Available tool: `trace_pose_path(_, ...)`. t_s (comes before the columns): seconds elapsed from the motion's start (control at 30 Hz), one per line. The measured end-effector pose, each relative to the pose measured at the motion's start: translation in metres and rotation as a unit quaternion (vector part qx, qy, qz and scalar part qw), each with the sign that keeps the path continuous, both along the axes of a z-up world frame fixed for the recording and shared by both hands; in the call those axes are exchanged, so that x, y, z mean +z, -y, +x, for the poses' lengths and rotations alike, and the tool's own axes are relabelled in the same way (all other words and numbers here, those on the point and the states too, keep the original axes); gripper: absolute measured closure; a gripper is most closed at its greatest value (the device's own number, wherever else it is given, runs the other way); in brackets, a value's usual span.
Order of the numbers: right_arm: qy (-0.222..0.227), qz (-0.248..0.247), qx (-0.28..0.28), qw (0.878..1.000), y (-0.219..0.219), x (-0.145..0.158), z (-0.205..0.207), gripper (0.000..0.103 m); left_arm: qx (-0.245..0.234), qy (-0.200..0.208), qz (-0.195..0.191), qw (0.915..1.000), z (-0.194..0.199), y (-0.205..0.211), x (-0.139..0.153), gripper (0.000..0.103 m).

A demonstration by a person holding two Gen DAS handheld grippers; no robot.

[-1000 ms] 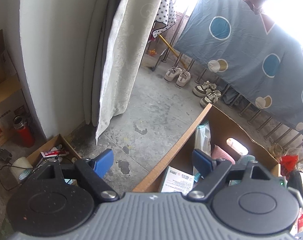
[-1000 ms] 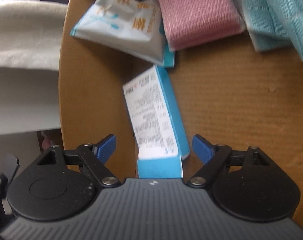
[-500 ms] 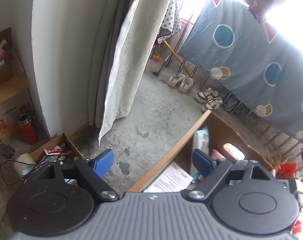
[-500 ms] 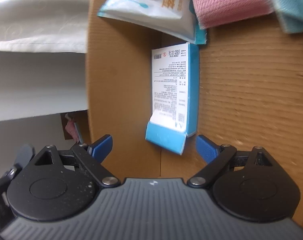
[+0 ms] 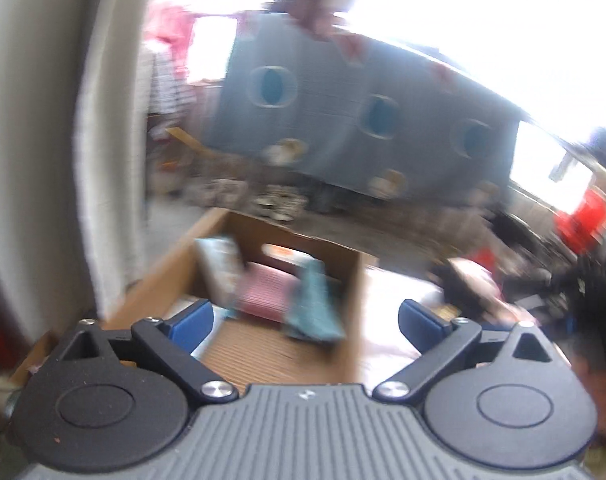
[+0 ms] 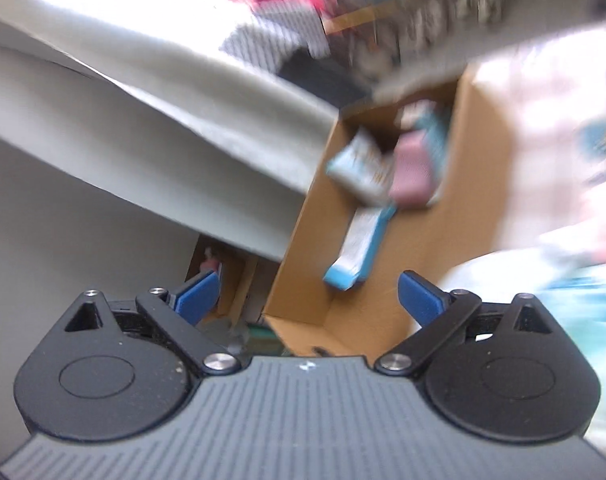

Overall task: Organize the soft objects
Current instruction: 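Move both tools back over the table toward the wipes packet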

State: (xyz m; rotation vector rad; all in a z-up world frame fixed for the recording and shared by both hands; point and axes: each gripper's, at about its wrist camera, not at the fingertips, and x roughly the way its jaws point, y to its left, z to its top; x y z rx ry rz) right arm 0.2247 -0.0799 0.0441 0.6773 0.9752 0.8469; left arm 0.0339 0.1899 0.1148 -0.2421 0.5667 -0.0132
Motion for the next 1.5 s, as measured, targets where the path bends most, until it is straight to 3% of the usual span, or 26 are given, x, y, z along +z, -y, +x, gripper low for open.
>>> trace_pose_path(0.17,0.093,-0.029,-0.094,0.991,0.149,0.005,-0.063,0.003,-0.100,-0.002,0.009,0.9949,-0.011,0.083,-0.023,0.001)
trace_pose_path(0.3,0.115,-0.061,-0.167,0.977,0.234,-0.025,-0.109,0.003,-0.178,0.003,0.025,0.9837,-0.014,0.155,-0.046,0.001)
trace_pose_path(0.43,0.089,-0.066,-0.215,0.970,0.288,-0.070,-0.132,0.003,-0.245,0.004,0.078,0.9664,-0.009,0.225,-0.066,0.001)
trace_pose_path(0.6,0.053,-0.056,-0.207,0.975,0.271,-0.135,-0.117,0.004,-0.302,0.006,0.162,0.9393,-0.005,0.297,-0.096,0.002)
trace_pose_path(0.73,0.072,-0.091,-0.176,0.977,0.238,-0.146,-0.083,0.010,-0.313,0.002,0.211,0.9258,0.002,0.329,-0.123,0.010)
trace_pose_path(0.93,0.079,-0.122,-0.114,0.983,0.219,-0.149,-0.016,0.032,-0.300,-0.033,0.218,0.9280,0.032,0.346,-0.147,0.035)
trace_pose_path(1.13,0.083,-0.170,-0.073,0.979,0.202,-0.163,0.031,0.034,-0.286,-0.063,0.222,0.9302,0.050,0.345,-0.161,0.056)
trace_pose_path(1.27,0.091,-0.196,-0.037,0.976,0.191,-0.169,0.043,0.034,-0.289,-0.074,0.229,0.9267,0.049,0.344,-0.166,0.060)
trace_pose_path(1.5,0.089,-0.238,0.003,0.967,0.185,-0.175,0.032,0.057,-0.286,-0.084,0.225,0.9276,0.035,0.334,-0.166,0.060)
